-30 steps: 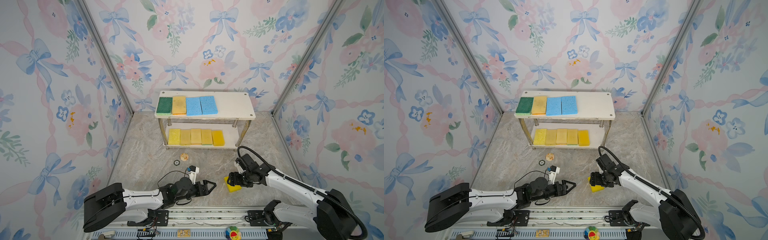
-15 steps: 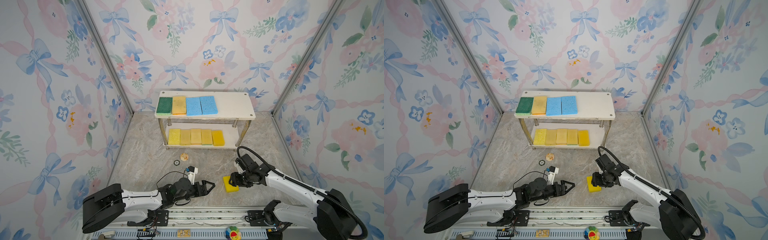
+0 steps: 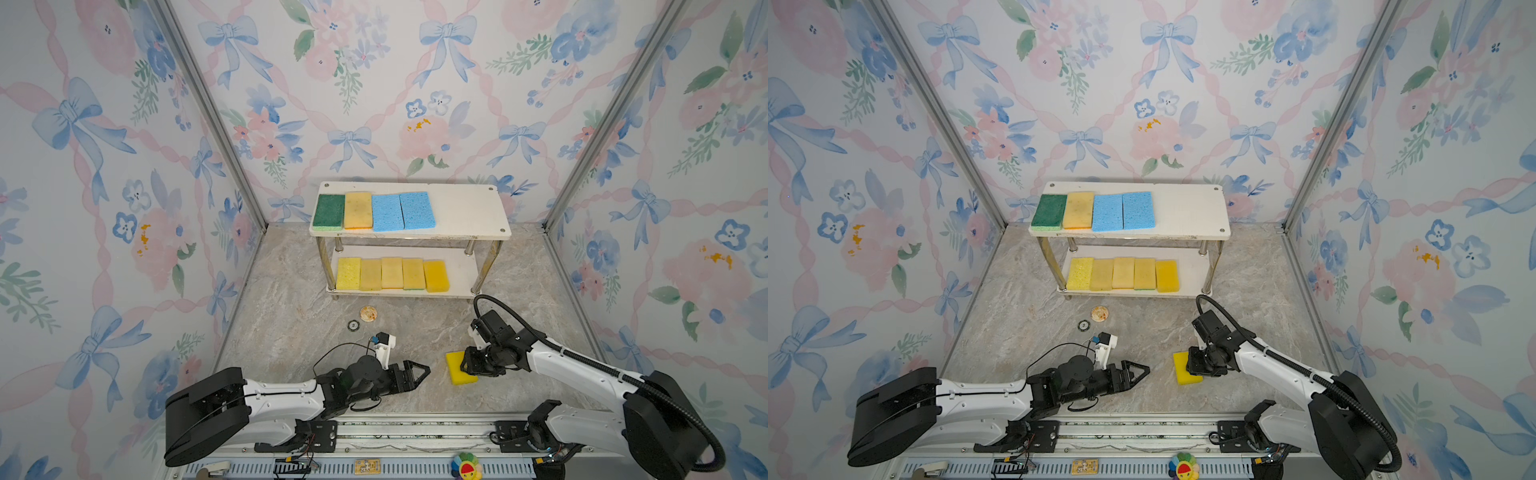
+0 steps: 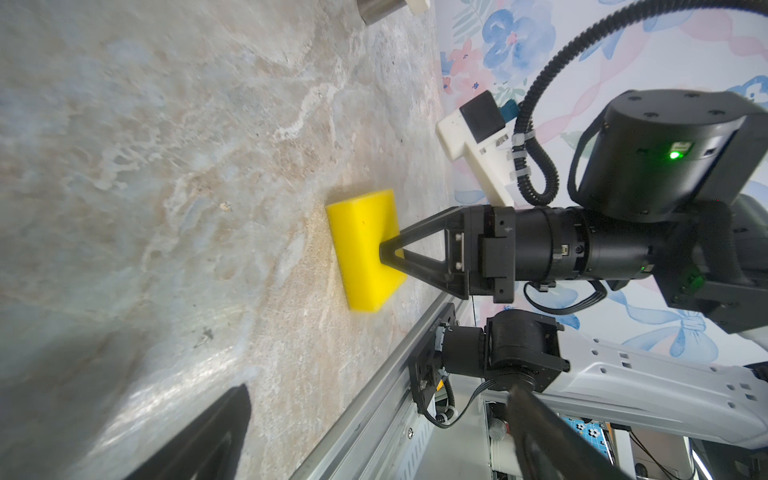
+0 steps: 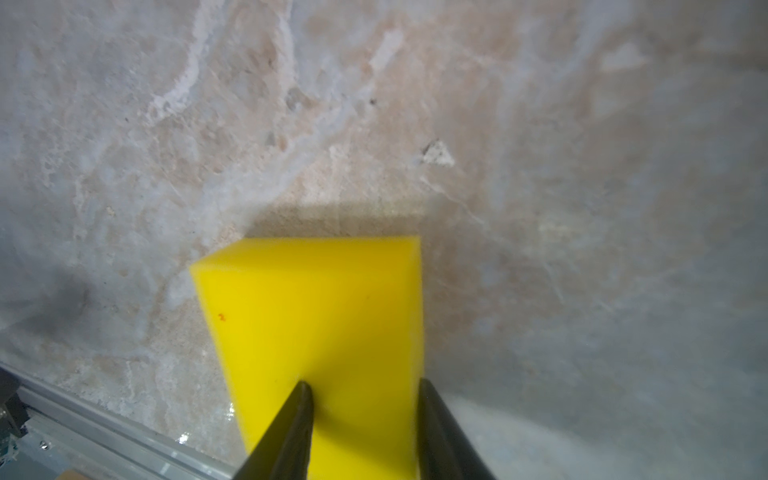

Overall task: Place and organize the cleaning sponges onto the shelf
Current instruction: 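Grasp the bright yellow sponge with the right gripper and lift it, then bring the yellow sponge toward the left gripper while the left gripper approaches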

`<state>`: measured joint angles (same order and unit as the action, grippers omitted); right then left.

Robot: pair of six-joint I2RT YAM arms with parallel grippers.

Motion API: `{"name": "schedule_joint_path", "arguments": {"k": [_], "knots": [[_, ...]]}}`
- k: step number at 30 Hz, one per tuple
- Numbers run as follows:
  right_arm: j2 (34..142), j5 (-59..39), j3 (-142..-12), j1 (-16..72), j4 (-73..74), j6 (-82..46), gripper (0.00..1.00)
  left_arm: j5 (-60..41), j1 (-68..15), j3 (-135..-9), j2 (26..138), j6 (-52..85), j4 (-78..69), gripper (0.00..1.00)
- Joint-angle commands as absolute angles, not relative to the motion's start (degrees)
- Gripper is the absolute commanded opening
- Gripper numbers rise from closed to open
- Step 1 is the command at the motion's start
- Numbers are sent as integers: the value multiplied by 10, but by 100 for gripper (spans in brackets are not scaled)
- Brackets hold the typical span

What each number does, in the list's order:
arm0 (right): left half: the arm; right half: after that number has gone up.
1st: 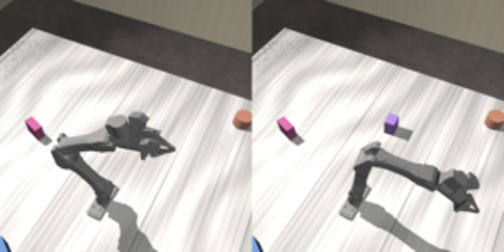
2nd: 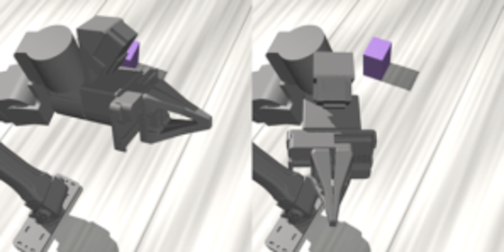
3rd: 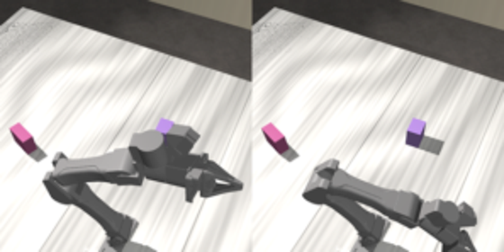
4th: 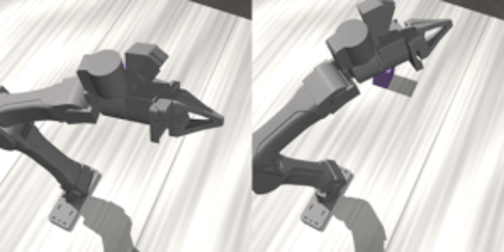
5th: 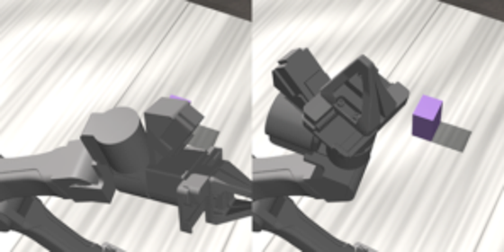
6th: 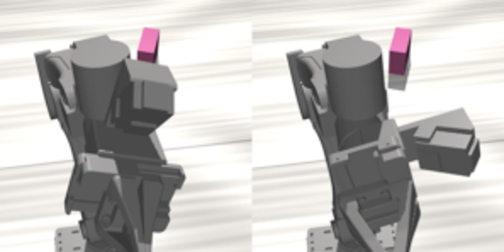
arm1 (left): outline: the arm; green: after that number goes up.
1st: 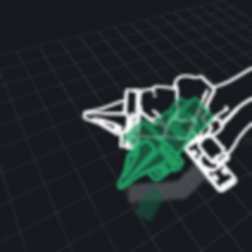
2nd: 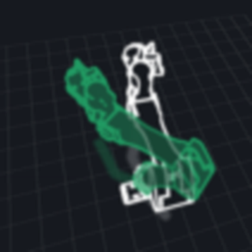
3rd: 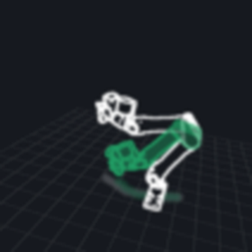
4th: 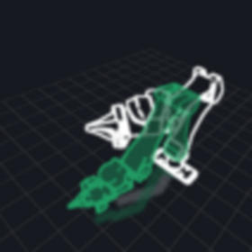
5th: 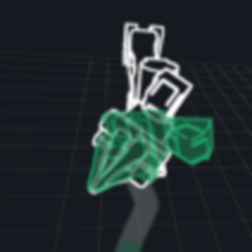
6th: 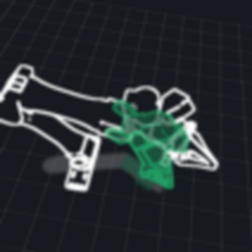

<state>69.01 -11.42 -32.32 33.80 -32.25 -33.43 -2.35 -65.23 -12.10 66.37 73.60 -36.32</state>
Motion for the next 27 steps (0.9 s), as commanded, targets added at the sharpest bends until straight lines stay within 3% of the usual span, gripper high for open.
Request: {"name": "schedule_joint_path", "arguments": {"k": [1, 4, 6, 27], "knots": [[684, -118, -319, 335, -326, -336, 30, -25, -649, -121, 665, 736, -367, 98], [663, -114, -331, 337, -341, -337, 15, -24, -648, -121, 663, 736, -367, 98], [648, -112, -339, 338, -351, -341, 11, -23, -648, -123, 663, 736, -367, 98], [605, -186, -565, 410, -407, -392, 14, -67, -572, -165, 549, 699, -376, 98]]}}
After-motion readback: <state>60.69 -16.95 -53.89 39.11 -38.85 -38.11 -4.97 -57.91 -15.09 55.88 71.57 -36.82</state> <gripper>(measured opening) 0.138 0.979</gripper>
